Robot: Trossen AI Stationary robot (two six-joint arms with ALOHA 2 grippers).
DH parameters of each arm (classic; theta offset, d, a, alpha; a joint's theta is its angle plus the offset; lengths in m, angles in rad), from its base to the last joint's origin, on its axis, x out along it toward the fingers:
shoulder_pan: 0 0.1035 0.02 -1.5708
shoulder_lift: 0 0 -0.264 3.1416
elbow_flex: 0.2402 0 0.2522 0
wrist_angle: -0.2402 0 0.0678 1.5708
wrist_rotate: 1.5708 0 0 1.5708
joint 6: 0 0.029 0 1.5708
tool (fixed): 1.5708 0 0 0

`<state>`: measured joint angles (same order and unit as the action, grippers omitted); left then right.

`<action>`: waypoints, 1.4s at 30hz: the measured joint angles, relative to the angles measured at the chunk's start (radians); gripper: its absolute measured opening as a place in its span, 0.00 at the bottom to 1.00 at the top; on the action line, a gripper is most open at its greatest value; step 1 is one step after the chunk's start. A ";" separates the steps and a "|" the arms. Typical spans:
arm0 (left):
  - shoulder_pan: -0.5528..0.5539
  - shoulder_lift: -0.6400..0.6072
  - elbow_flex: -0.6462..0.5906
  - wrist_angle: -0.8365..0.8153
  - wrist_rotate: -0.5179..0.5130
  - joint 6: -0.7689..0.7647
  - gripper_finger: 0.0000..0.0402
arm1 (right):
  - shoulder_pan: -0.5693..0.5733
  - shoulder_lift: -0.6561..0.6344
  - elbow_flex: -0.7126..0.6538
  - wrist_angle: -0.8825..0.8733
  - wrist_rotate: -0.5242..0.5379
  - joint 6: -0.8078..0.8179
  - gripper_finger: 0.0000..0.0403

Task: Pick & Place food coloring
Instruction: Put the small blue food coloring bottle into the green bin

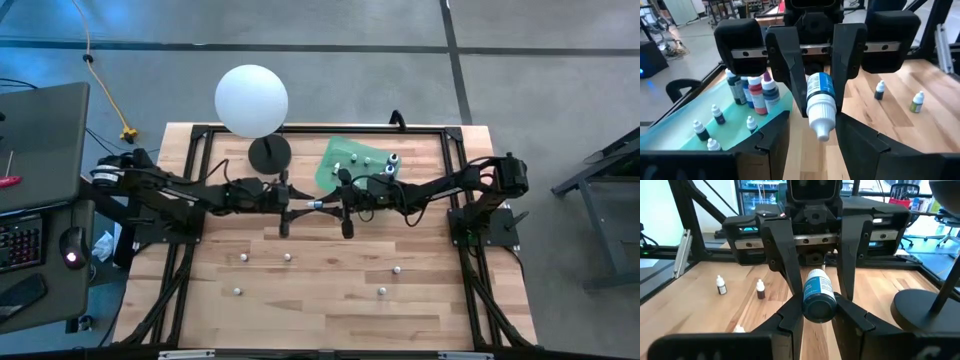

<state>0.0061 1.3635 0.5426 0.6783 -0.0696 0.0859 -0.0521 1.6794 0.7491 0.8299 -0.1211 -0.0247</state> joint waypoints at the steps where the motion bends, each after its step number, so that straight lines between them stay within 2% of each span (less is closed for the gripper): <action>1: 0.000 0.000 0.000 0.005 0.008 0.000 0.39 | 0.000 0.000 0.000 0.002 0.000 -0.001 0.21; 21: 0.000 -0.005 0.004 -0.035 0.033 0.038 0.39 | 0.000 0.000 0.001 -0.004 0.010 -0.009 0.21; 31: 0.000 -0.073 0.004 -0.079 0.033 0.040 0.39 | 0.000 0.000 0.003 -0.002 0.041 -0.009 0.21; 42: 0.000 -0.075 0.003 -0.088 0.034 0.041 0.38 | 0.000 0.000 0.003 0.006 0.040 -0.009 0.21</action>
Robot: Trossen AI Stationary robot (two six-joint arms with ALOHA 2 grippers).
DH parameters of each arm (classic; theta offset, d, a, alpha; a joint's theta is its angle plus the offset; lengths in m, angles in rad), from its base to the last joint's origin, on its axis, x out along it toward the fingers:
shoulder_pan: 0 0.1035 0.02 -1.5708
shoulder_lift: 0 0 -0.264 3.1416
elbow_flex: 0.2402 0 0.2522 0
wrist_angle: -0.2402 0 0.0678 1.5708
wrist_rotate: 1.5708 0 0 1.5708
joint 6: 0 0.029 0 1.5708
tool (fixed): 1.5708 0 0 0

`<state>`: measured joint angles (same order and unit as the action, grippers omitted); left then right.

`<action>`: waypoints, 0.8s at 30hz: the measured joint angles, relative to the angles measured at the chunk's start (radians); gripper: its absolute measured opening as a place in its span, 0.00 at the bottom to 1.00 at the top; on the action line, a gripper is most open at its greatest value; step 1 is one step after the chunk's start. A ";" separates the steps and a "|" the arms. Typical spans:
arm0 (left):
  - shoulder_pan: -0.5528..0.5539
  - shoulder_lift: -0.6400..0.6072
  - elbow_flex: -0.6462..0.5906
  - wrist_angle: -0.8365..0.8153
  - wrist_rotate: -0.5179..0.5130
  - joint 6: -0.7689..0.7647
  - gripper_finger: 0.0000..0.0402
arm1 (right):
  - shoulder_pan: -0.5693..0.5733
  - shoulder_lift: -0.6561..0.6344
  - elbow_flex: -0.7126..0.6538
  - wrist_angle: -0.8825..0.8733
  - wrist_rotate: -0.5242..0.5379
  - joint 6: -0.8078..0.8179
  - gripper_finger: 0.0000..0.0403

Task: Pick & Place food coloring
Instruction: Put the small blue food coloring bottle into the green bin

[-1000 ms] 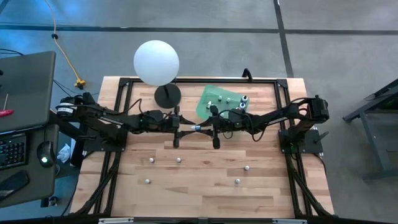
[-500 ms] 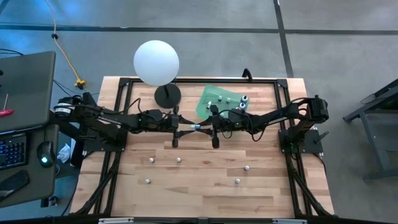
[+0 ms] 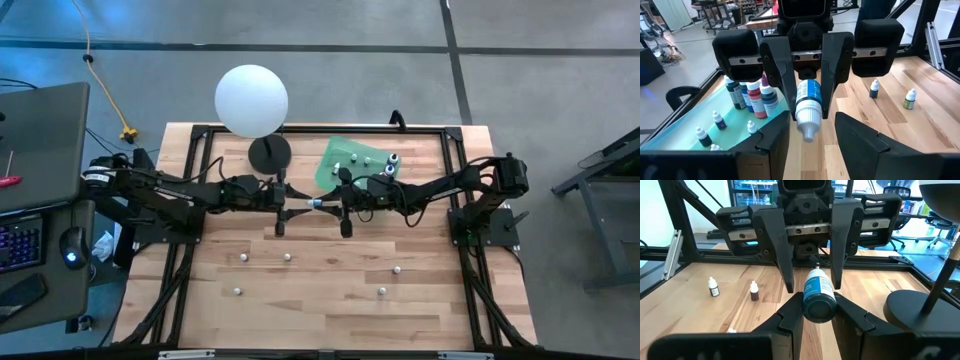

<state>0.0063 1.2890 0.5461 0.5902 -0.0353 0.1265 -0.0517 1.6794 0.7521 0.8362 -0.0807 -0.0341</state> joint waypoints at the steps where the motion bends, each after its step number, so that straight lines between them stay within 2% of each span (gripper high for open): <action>1: 0.000 0.000 0.000 0.001 0.000 0.000 0.37 | 0.000 0.000 0.000 0.000 0.000 0.000 0.21; 14: 0.000 0.000 -0.002 0.001 0.000 0.000 0.12 | 0.000 0.000 -0.002 0.000 -0.003 -0.001 0.21; 19: 0.000 0.000 -0.002 0.001 -0.001 0.000 0.10 | 0.000 0.000 -0.002 -0.001 0.000 -0.036 0.21; 24: 0.000 0.000 -0.002 0.016 0.000 -0.028 0.11 | 0.000 0.000 -0.002 -0.032 0.000 -0.045 0.29</action>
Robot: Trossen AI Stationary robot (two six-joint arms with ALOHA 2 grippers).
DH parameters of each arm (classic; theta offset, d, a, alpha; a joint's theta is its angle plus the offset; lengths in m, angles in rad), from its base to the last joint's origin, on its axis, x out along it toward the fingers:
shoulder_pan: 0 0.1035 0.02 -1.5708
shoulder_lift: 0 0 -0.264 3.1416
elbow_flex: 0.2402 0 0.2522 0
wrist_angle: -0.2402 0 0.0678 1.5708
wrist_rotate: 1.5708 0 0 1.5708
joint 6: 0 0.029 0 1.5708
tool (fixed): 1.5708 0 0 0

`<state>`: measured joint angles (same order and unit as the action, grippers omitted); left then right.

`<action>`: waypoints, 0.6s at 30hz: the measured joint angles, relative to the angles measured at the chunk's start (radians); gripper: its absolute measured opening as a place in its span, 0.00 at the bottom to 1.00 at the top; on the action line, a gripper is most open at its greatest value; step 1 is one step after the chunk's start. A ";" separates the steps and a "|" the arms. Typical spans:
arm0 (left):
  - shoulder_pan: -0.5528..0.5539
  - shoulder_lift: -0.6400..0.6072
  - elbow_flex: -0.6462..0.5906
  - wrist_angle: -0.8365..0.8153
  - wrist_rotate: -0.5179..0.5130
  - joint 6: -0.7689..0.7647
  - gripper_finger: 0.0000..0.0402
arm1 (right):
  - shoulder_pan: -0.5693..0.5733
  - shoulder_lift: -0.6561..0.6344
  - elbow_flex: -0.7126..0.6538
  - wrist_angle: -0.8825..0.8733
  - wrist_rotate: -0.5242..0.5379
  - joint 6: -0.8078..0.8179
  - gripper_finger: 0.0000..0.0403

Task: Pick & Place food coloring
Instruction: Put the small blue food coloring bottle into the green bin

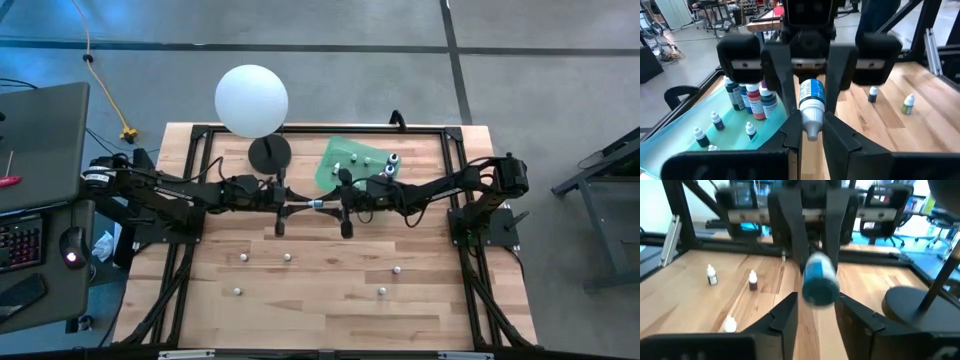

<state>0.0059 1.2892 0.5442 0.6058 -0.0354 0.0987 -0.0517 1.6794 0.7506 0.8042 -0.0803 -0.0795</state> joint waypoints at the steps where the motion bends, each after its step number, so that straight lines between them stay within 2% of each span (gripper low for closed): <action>1: 0.000 0.000 0.001 0.001 0.000 -0.014 0.11 | 0.000 0.000 0.000 -0.013 0.000 0.000 0.32; 4: 0.000 0.000 0.029 -0.073 -0.001 -0.047 0.11 | 0.000 0.000 0.000 -0.037 0.021 0.000 0.39; 8: 0.000 0.000 0.161 -0.337 -0.049 -0.048 0.11 | 0.000 -0.029 0.000 -0.127 0.099 -0.039 0.46; 14: 0.001 0.028 0.487 -0.870 -0.142 -0.043 0.11 | 0.014 -0.222 0.000 -0.550 0.321 -0.079 0.48; 18: 0.006 0.110 0.697 -1.104 -0.182 -0.017 0.11 | 0.036 -0.380 0.000 -0.767 0.474 -0.079 0.48</action>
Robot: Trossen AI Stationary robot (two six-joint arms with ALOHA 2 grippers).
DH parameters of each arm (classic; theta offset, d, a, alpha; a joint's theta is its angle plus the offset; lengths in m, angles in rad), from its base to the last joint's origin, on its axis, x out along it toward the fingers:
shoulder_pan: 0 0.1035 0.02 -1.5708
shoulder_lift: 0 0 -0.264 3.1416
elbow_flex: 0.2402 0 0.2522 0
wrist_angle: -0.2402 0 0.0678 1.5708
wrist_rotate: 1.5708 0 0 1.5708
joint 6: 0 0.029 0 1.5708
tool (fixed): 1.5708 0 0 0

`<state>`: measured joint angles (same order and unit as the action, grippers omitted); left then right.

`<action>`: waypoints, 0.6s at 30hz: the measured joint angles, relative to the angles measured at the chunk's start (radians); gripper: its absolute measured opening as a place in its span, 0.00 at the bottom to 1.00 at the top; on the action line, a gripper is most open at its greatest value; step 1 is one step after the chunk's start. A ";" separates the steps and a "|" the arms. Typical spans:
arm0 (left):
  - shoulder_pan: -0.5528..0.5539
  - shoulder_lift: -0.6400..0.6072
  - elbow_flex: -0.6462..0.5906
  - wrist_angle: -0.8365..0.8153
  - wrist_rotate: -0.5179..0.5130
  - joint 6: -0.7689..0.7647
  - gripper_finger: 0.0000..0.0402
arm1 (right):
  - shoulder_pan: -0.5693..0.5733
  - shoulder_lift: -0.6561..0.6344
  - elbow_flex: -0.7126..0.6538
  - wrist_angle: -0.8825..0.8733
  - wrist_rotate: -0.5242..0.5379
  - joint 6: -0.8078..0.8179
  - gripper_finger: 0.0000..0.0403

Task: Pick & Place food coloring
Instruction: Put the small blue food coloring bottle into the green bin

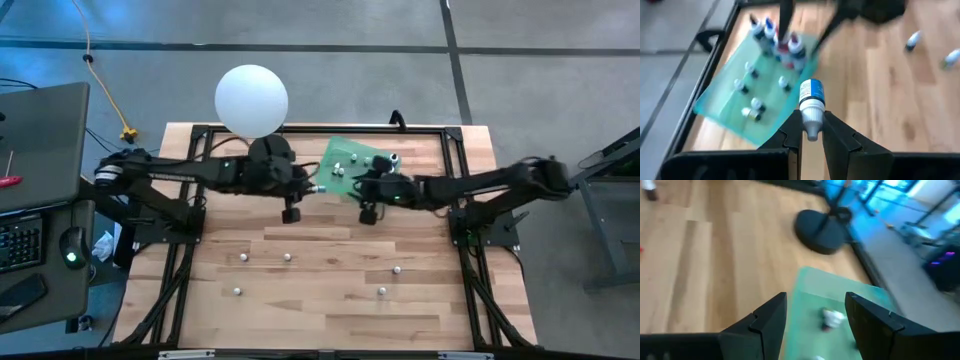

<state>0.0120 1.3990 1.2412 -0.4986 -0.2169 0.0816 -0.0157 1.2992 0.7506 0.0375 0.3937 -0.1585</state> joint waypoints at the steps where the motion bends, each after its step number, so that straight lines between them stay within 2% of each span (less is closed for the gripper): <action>1: 0.008 0.033 0.050 -0.053 -0.018 -0.007 0.11 | 0.003 -0.041 0.000 -0.039 0.027 0.000 0.48; 5: 0.055 0.196 0.233 -0.217 -0.113 -0.045 0.11 | 0.005 -0.184 0.000 -0.142 0.072 0.025 0.48; 7: 0.094 0.286 0.325 -0.282 -0.123 -0.051 0.11 | 0.004 -0.242 0.000 -0.178 0.070 0.063 0.48; 12: 0.181 0.495 0.518 -0.395 -0.044 -0.004 0.11 | 0.005 -0.337 0.000 -0.315 0.029 0.210 0.48; 18: 0.249 0.679 0.695 -0.543 -0.022 0.051 0.11 | 0.005 -0.341 0.000 -0.508 -0.070 0.379 0.48</action>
<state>0.2614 2.0776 1.9360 -1.0414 -0.2389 0.1322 -0.0109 0.9581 0.7506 -0.4702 0.3233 0.2207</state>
